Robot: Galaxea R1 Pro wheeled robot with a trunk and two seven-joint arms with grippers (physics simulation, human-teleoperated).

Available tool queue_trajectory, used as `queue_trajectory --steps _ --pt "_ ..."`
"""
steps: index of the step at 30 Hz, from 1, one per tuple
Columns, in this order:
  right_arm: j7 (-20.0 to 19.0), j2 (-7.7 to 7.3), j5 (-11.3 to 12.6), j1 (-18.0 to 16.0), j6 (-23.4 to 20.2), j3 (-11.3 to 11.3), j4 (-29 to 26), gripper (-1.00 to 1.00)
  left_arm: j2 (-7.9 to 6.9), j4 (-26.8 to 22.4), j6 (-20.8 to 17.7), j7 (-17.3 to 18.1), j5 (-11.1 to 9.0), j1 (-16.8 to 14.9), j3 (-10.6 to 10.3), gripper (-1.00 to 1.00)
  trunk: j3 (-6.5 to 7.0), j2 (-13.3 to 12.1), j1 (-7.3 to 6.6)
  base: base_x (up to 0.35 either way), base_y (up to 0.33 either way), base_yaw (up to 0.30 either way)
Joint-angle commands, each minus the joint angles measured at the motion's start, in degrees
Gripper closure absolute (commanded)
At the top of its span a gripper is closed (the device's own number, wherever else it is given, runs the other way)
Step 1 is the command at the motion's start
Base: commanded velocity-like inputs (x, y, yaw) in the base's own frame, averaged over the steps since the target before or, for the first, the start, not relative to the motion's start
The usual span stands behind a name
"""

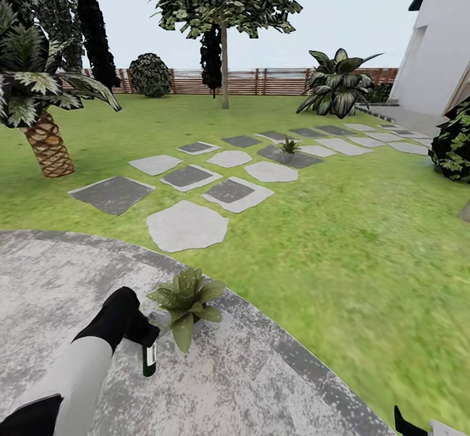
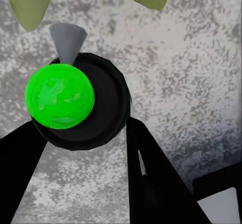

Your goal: Pick up the pesticide atomizer in the garden and spray insectifuge to fully cover both potted plants in the garden.

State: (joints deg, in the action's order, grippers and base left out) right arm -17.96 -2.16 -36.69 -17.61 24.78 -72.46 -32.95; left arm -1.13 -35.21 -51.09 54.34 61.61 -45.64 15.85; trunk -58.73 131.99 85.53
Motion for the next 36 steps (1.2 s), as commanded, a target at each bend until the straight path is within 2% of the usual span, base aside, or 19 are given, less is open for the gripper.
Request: queue_trajectory --steps 1,3,7,12,24,25,28,31,36 --pt "-0.50 0.01 -0.31 -0.12 0.27 -0.49 0.00 -1.00 0.11 -0.06 -0.29 0.51 0.66 -0.63 0.23 1.00 -0.05 0.02 -0.01 0.000 0.000 0.013" --pt "-0.50 -0.01 -0.31 -0.14 0.27 -0.49 0.00 -1.00 1.28 -0.04 -2.03 0.53 0.72 -2.33 0.21 1.00 -0.05 0.02 -0.01 0.000 0.000 0.004" --pt "-0.50 -0.01 -0.30 -0.12 0.27 -0.49 0.00 -1.00 3.06 -0.04 -2.76 0.47 0.88 -2.79 0.10 1.00 -0.05 0.02 -0.01 0.000 0.000 0.000" --pt "-0.50 -0.01 -0.31 -0.11 0.27 -0.49 0.00 -1.00 2.49 0.14 -1.95 0.56 0.92 -2.10 -0.24 1.00 -0.05 0.02 -0.01 0.000 0.000 0.000" --pt "-0.50 -0.01 -0.31 -0.11 0.27 -0.49 0.00 -1.00 2.93 1.13 -0.43 0.38 1.28 4.23 -0.25 1.00 -0.05 0.02 -0.01 0.000 0.000 0.000" --pt "-0.54 0.01 -0.31 -0.12 0.27 -0.49 0.00 -1.00 2.92 1.17 2.46 0.29 1.29 6.03 -0.77 1.00 -0.05 0.02 -0.01 0.000 0.000 0.000" --pt "-0.57 0.01 -0.31 -0.13 0.27 -0.49 0.00 -1.00 2.72 3.31 4.82 0.23 1.45 6.48 -0.90 1.00 -0.05 0.02 -0.01 0.000 0.000 0.000" --pt "-0.54 0.01 -0.31 -0.14 0.27 -0.49 0.00 -1.00 2.57 4.90 5.23 0.17 1.46 6.52 -1.04 1.00 -0.05 0.02 -0.01 0.000 0.000 0.000" --pt "-0.55 0.02 -0.31 -0.10 0.27 -0.48 0.00 -1.00 2.68 4.48 4.90 0.15 1.10 6.02 -0.80 1.00 -0.05 0.02 -0.01 0.000 0.000 0.000"
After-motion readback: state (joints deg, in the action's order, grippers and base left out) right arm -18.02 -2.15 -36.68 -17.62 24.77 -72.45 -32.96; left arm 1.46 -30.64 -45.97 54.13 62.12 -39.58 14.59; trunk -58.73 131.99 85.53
